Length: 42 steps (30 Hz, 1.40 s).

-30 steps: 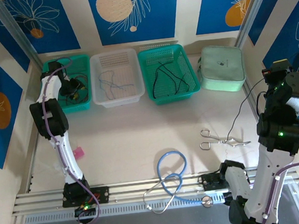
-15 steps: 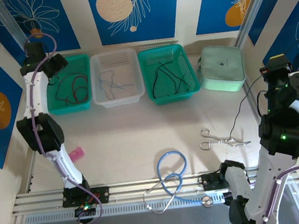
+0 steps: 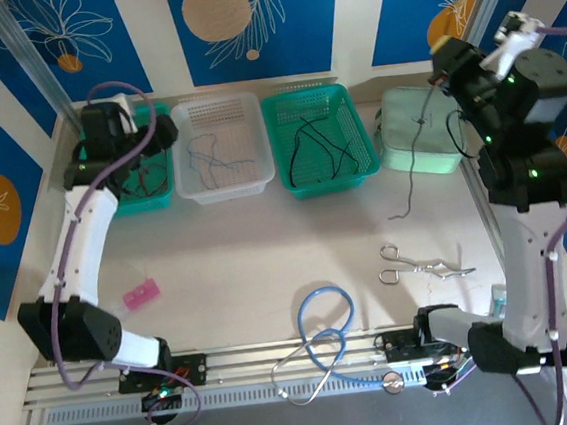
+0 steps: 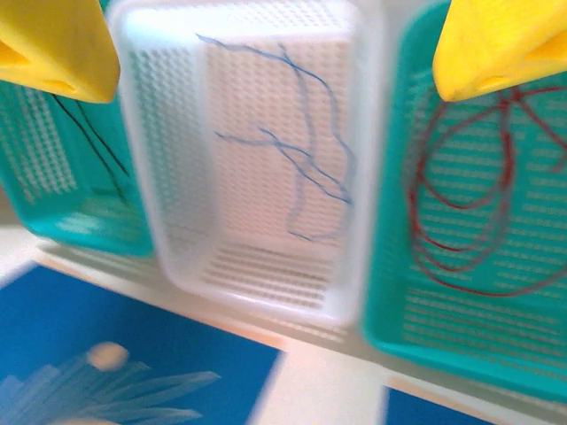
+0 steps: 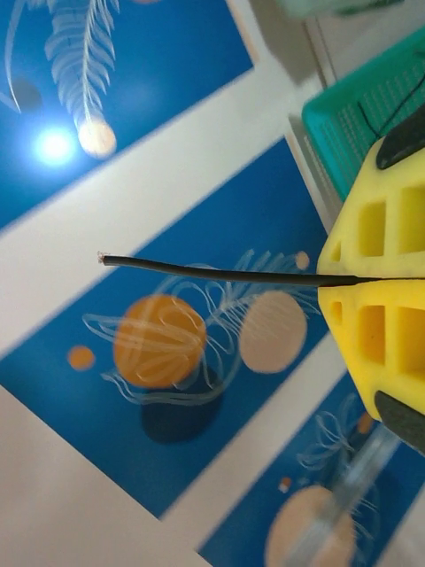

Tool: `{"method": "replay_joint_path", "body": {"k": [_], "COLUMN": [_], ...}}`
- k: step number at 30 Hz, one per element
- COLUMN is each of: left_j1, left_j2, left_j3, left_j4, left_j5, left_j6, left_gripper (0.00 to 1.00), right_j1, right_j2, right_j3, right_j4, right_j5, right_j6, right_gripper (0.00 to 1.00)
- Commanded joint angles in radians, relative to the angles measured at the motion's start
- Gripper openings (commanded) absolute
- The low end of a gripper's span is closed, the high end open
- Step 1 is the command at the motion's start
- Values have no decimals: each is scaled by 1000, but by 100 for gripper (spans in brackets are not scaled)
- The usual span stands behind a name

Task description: Untangle the cables

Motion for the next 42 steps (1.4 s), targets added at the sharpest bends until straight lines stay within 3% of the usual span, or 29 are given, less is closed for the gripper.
{"method": "replay_joint_path", "body": {"k": [1,5,12,21,28,33,42], "left_j1": [-69,-144,-228,-238,-239,-238,-239], "left_j2": [-94,-195,-342,-515,-602,-662,-689], "left_j3": [-120,-261,-420,-565,-657,-723,-754], "left_j4": [63,81,31,-34,-69,-70,-101], "left_j5": [-43,-65,-115,-140,-113,-122,-121], "left_j6": [4,-55,-95,-136,-221,-249,-274], "left_gripper": [91,91,91,93,93,94,94], "right_j1": [70,136,164,183,195,199,204], "right_j2": [74,250,544,830,919,953,947], "right_j3": [114,367,744,915,833,723,311], "right_j4": [66,55,83,125,74,-70,-86], "right_j5": [27,57,136,118,122,219,170], "right_j6": [-112,-199,-240,-198,-229,-216,-102], "right_gripper": [0,0,0,0,0,0,0]}}
